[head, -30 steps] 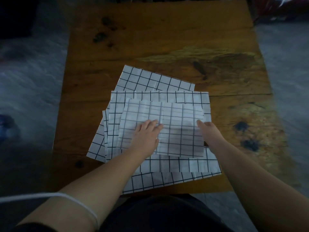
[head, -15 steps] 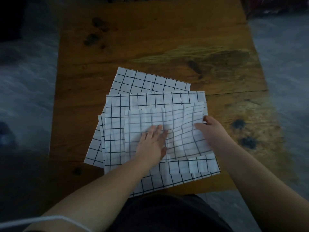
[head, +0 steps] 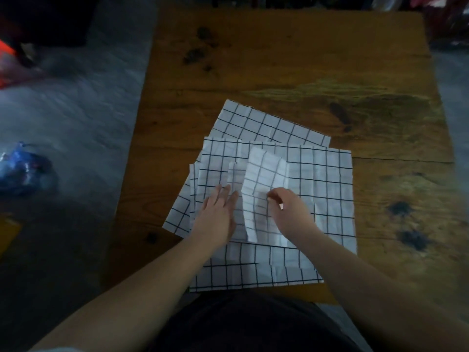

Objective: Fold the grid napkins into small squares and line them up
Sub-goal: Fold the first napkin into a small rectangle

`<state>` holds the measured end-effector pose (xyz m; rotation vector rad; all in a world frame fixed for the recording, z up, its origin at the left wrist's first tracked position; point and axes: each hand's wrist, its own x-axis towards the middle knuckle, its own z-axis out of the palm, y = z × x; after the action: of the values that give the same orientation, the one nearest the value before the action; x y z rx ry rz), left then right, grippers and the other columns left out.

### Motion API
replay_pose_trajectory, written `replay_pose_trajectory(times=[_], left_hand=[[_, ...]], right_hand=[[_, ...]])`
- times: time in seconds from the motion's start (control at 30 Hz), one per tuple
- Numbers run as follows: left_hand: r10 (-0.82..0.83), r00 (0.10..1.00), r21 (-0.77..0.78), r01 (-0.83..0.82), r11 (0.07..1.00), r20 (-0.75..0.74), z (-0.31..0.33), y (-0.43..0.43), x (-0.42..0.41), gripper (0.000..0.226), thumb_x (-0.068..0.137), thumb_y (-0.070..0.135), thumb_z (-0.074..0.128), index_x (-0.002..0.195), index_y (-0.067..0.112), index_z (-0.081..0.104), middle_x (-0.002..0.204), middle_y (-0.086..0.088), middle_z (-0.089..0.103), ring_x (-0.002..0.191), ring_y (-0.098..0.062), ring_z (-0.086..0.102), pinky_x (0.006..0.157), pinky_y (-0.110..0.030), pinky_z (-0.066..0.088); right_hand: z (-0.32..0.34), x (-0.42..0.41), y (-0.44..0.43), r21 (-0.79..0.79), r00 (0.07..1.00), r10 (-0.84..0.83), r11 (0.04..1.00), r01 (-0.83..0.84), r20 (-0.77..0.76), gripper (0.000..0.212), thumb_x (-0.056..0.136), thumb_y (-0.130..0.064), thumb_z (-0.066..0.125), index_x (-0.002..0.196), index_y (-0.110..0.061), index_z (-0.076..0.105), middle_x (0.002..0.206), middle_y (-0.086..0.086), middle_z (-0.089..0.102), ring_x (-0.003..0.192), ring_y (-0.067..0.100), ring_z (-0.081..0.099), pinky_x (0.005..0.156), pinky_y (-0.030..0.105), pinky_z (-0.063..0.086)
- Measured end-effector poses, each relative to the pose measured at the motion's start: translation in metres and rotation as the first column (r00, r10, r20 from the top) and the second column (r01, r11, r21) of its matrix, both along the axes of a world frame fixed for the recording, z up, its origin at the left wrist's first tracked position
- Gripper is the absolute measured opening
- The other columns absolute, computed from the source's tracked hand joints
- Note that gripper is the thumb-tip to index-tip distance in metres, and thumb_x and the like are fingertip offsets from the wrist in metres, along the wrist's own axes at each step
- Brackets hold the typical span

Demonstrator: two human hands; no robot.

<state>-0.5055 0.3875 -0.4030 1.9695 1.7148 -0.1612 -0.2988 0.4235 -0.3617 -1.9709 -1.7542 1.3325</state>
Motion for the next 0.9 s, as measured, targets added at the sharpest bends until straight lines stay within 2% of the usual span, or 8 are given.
replay_pose_trajectory(times=[0.1,0.33,0.43,0.53,0.63,0.7,0.77,0.9], left_hand=[[0.067,0.998,0.028,-0.067,0.997,0.01,0.0,-0.012,-0.026,0.073,0.1,0.025,0.048,0.161,0.021,0.009,0.169,-0.004,0.003,0.155,-0.024,-0.007,0.124,-0.045,0.008],[0.097,0.993,0.034,-0.1,0.994,0.062,0.002,-0.029,-0.049,0.069,0.102,0.021,0.043,0.161,0.024,0.007,0.169,-0.001,0.003,0.155,-0.018,-0.008,0.125,-0.043,0.009],[0.029,0.996,0.029,-0.031,0.999,0.081,0.003,-0.029,-0.032,0.067,0.103,0.022,0.043,0.161,0.024,0.008,0.169,-0.001,0.002,0.155,-0.019,-0.009,0.125,-0.044,0.004],[-0.029,0.995,0.015,0.028,0.999,0.096,0.001,-0.031,-0.01,0.063,0.103,0.022,0.045,0.159,0.023,0.016,0.169,-0.001,0.006,0.155,-0.02,-0.005,0.126,-0.049,0.012],[-0.123,0.987,0.026,0.121,0.992,0.108,-0.008,-0.034,0.006,0.057,0.102,0.021,0.048,0.156,0.02,0.029,0.166,-0.005,0.017,0.153,-0.023,0.007,0.123,-0.048,0.022],[-0.158,0.983,0.014,0.158,0.987,0.092,-0.012,-0.034,0.013,0.055,0.101,0.022,0.049,0.154,0.019,0.034,0.164,-0.004,0.019,0.151,-0.022,0.01,0.123,-0.047,0.022],[-0.166,0.983,0.011,0.166,0.986,0.076,-0.014,-0.032,0.018,0.054,0.1,0.025,0.049,0.152,0.019,0.035,0.163,-0.002,0.02,0.15,-0.022,0.011,0.123,-0.043,0.019],[-0.149,0.986,0.026,0.147,0.989,0.074,-0.015,-0.029,0.02,0.054,0.097,0.023,0.053,0.149,0.02,0.039,0.16,-0.001,0.026,0.148,-0.02,0.017,0.123,-0.043,0.022]], right_hand=[[-0.026,-0.001,-0.01,0.066,0.96,0.203,0.973,-0.219,0.193,0.038,0.102,-0.023,0.047,0.14,-0.022,0.049,0.143,-0.004,0.046,0.135,0.018,0.037,0.097,0.033,0.044],[-0.063,0.001,-0.039,0.114,0.783,0.432,0.841,-0.529,0.447,0.067,0.102,-0.031,0.039,0.162,-0.017,0.013,0.17,0.003,0.011,0.157,0.023,-0.001,0.127,0.042,0.005],[-0.069,0.002,-0.045,0.15,0.813,0.42,0.846,-0.512,0.403,0.069,0.101,-0.029,0.045,0.162,-0.017,0.015,0.17,0.003,0.011,0.157,0.022,-0.002,0.127,0.039,0.001],[-0.065,0.005,-0.043,0.221,0.935,0.27,0.921,-0.32,0.228,0.061,0.098,-0.018,0.051,0.156,-0.016,0.032,0.165,0.003,0.026,0.155,0.02,0.012,0.126,0.037,0.014],[-0.05,0.008,-0.027,0.178,0.994,-0.085,0.981,0.072,0.066,0.044,0.098,-0.006,0.051,0.14,-0.02,0.05,0.15,0.001,0.044,0.135,0.02,0.044,0.113,0.039,0.042],[-0.041,0.011,-0.007,0.071,0.951,-0.31,0.948,0.31,-0.007,0.036,0.1,-0.009,0.051,0.133,-0.023,0.052,0.133,-0.001,0.055,0.105,0.013,0.059,0.084,0.036,0.058],[-0.038,0.016,0.015,-0.026,0.939,-0.344,0.938,0.344,0.007,0.03,0.1,-0.015,0.054,0.129,-0.023,0.051,0.12,-0.003,0.061,0.087,0.005,0.058,0.062,0.026,0.049],[-0.038,0.018,0.058,-0.168,0.947,-0.322,0.932,0.32,0.019,0.029,0.098,-0.022,0.059,0.127,-0.02,0.054,0.093,-0.005,0.063,0.071,0.008,0.058,0.053,0.024,0.042]])
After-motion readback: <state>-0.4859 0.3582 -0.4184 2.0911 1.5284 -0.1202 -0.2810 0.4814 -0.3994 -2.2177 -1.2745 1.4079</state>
